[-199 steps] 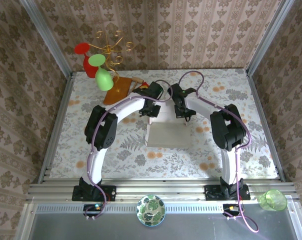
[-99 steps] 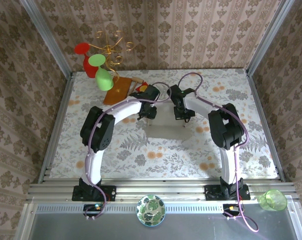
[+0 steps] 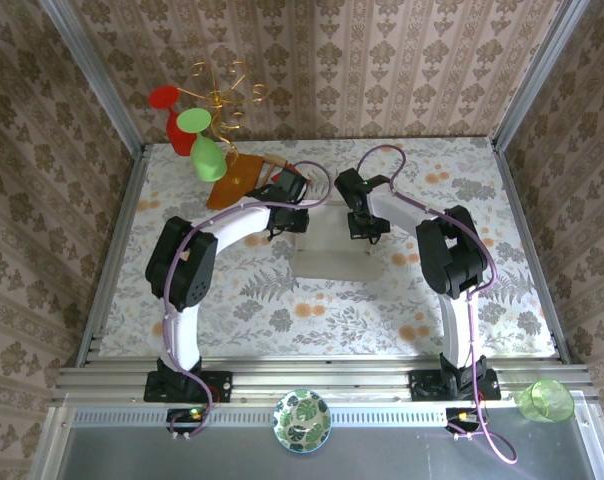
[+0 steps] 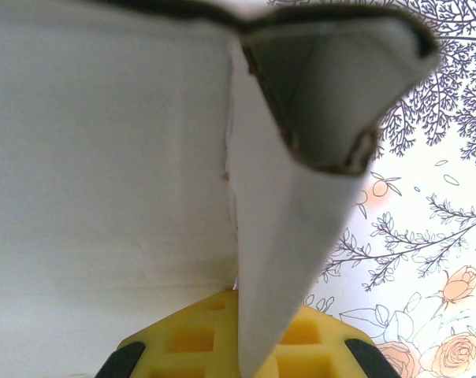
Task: Fold the paper box
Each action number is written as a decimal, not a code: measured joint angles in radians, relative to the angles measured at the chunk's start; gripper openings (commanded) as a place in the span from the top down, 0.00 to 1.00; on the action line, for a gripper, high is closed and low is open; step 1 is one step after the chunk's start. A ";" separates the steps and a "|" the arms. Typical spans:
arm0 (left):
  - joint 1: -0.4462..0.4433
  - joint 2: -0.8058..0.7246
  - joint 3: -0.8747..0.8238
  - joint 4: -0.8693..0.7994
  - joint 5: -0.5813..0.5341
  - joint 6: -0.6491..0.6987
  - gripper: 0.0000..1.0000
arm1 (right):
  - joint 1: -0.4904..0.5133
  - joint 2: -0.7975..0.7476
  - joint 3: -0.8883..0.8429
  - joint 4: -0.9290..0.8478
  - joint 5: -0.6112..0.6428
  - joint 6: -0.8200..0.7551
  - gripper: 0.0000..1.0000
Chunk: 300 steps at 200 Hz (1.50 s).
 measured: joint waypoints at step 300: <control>-0.098 0.084 0.090 -0.088 -0.283 -0.071 0.88 | 0.000 -0.008 -0.018 0.013 -0.027 0.029 1.00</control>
